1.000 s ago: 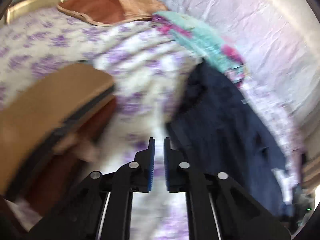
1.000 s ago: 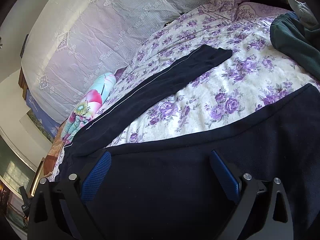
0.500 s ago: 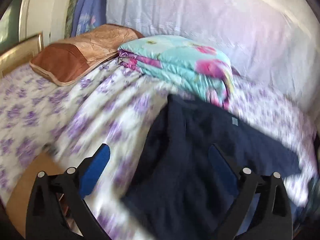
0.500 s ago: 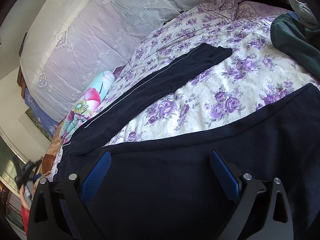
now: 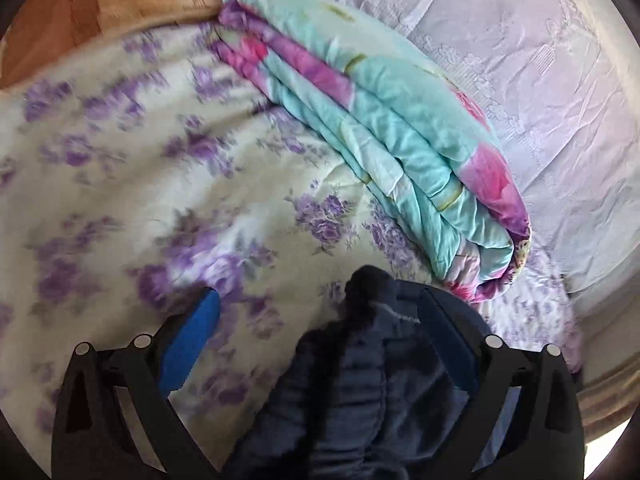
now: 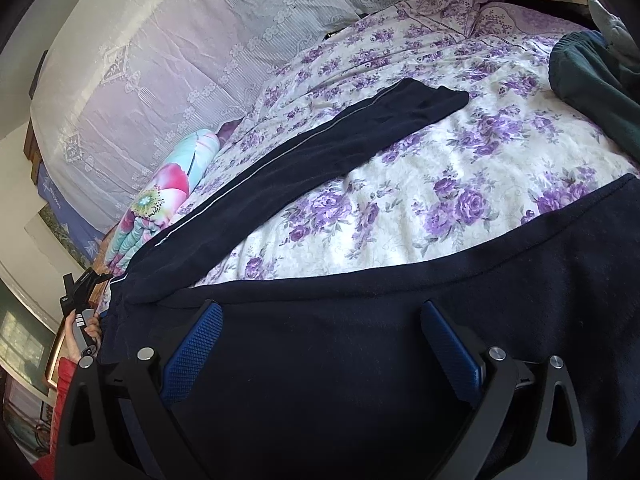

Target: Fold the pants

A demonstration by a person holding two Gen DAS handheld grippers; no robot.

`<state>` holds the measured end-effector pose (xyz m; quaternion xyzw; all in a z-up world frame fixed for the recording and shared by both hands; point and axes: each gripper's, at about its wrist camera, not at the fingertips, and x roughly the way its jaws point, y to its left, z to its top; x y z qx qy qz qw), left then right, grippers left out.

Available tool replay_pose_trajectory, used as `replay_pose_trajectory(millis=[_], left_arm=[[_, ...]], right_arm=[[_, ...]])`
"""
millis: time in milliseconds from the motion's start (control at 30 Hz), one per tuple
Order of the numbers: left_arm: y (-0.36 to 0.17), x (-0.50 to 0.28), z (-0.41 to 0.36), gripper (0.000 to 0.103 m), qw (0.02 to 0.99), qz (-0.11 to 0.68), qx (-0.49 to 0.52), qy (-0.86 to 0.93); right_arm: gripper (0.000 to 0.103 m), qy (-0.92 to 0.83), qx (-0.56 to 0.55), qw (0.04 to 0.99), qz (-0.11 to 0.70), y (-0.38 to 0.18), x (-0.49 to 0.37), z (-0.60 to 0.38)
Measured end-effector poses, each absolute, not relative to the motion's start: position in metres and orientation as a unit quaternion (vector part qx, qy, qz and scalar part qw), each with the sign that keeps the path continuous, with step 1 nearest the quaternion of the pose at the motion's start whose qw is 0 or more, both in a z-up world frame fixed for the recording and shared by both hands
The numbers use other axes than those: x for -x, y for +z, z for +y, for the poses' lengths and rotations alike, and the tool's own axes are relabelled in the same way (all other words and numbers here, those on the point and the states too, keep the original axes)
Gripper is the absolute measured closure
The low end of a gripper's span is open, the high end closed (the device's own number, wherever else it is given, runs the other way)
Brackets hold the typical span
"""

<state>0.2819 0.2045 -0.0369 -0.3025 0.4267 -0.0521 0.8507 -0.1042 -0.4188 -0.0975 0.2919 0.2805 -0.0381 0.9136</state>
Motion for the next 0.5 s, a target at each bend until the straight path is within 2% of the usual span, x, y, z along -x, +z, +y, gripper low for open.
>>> replay_pose_trajectory(millis=[67, 133, 167, 200, 367, 500], left_arm=[[-0.034, -0.284, 0.203, 0.007, 0.853, 0.422, 0.298, -0.074], [-0.027, -0.286, 0.197, 0.016, 0.861, 0.415, 0.279, -0.091], [-0.024, -0.286, 0.193, 0.033, 0.866, 0.413, 0.265, -0.095], [-0.024, -0.286, 0.187, 0.044, 0.866, 0.418, 0.253, -0.106], [-0.027, -0.284, 0.167, 0.048, 0.877, 0.423, 0.204, -0.1], [-0.028, -0.284, 0.17, 0.063, 0.881, 0.419, 0.202, -0.086]], right_arm=[[0.003, -0.04, -0.291, 0.914, 0.281, -0.097, 0.103, -0.418], [0.003, -0.041, -0.291, 0.913, 0.282, -0.098, 0.103, -0.419], [0.003, -0.041, -0.291, 0.913, 0.281, -0.098, 0.103, -0.42], [0.003, -0.041, -0.292, 0.913, 0.28, -0.098, 0.103, -0.42], [0.003, -0.036, -0.299, 0.913, 0.273, -0.098, 0.105, -0.422], [0.003, -0.033, -0.303, 0.913, 0.271, -0.098, 0.106, -0.423]])
